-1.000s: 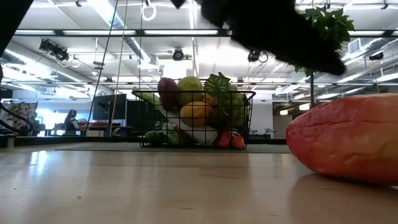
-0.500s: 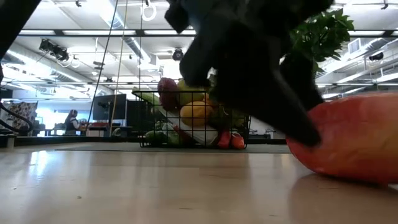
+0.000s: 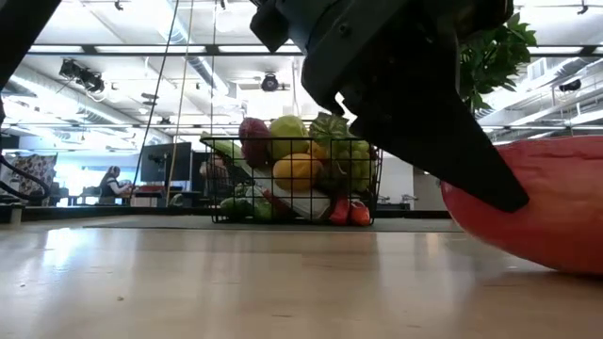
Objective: Build produce basket
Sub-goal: Put the mango into the wire basket
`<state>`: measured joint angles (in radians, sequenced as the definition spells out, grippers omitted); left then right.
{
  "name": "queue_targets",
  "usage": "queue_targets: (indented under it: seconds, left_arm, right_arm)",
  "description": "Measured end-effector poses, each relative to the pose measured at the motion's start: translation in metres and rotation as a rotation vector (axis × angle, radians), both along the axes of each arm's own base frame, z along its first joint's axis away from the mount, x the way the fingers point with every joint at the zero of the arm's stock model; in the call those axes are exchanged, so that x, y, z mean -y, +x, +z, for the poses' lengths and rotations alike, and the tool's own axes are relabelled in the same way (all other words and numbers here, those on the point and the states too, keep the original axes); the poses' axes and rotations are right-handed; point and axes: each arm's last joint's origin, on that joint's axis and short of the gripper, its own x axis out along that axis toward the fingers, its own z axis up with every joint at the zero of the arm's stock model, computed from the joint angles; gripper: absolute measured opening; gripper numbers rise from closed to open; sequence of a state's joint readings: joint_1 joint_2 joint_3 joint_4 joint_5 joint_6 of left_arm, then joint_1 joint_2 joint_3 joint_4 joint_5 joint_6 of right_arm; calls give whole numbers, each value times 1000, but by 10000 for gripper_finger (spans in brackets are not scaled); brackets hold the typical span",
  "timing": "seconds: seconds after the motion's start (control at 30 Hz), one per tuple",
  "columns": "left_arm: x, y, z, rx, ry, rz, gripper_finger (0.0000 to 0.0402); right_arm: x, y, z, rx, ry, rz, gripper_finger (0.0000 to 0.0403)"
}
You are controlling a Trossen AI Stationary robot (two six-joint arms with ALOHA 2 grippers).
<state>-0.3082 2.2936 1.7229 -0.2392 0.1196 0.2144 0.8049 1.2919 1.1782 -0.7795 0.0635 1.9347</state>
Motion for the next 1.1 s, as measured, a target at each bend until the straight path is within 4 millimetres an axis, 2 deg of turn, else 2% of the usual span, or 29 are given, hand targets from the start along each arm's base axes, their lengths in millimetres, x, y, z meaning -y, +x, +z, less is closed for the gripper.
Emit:
queue_targets:
  seconds: [0.2,0.37,0.5,0.63,0.83,1.1]
  left_arm:
    - [5,-3,-1,-38,-25,24,276]
    - [-9,-12,13,-146,-36,106,226]
    - [-31,-21,51,-136,-24,159,217]
    - [-61,-32,87,-123,8,251,233]
    - [-110,-60,138,-135,-13,586,234]
    - [-170,-99,167,-202,-128,1166,235]
  right_arm:
    - [0,0,0,0,0,0,371]
    - [0,0,0,4,-4,6,371]
    - [1,0,0,26,-30,2,371]
    - [2,1,0,52,-62,-19,371]
    - [4,3,0,105,-123,-60,371]
    - [8,2,-2,132,-222,-72,371]
